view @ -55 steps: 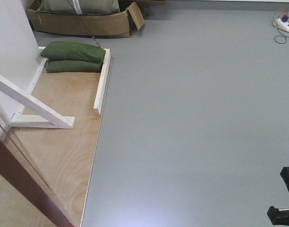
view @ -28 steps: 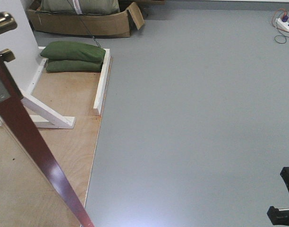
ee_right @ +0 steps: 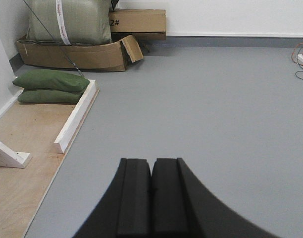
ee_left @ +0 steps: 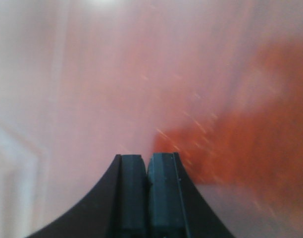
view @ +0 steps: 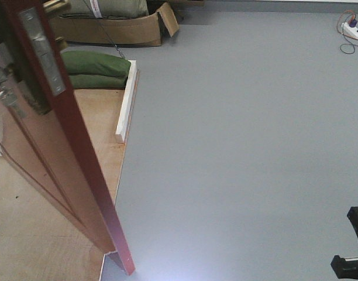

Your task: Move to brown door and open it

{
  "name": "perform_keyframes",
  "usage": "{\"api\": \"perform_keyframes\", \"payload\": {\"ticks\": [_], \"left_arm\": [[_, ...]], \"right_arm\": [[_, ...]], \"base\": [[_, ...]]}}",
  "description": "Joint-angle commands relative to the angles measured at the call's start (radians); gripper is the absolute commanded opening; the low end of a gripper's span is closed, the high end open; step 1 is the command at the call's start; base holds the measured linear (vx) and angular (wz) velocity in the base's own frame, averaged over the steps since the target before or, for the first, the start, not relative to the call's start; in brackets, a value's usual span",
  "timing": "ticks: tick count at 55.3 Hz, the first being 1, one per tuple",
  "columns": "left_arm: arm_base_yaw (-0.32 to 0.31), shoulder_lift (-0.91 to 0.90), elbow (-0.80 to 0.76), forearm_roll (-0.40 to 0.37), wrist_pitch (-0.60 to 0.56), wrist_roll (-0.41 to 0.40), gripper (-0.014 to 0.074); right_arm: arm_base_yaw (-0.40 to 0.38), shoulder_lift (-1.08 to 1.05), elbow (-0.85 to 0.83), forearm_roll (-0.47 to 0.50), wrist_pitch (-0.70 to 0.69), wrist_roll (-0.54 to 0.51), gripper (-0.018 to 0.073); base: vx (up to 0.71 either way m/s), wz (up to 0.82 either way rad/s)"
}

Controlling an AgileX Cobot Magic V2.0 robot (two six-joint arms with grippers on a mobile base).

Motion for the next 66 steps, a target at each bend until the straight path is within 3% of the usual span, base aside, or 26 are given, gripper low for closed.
{"api": "perform_keyframes", "payload": {"ticks": [1,29,46,66], "left_arm": [[-0.023,0.012,-0.023,-0.012,-0.142,0.002,0.0136],[-0.05,0.129,-0.023,-0.01,-0.335,0.002,0.0136],[-0.112,0.185,-0.023,-0.008,-0.405,0.133,0.0136],[-0.121,0.217,-0.023,-0.008,-0.457,0.185,0.0136]], "right_arm": [[0.002,-0.006,0.004,-0.003,-0.073,-0.006,0.0],[0.002,-0.006,0.004,-0.003,-0.073,-0.006,0.0],[0.002,-0.006,0.004,-0.003,-0.073,-0.006,0.0],[0.002,-0.006,0.004,-0.003,-0.073,-0.006,0.0]], "base": [[0.0,0.0],[0.0,0.0],[0.0,0.0],[0.0,0.0]]}}
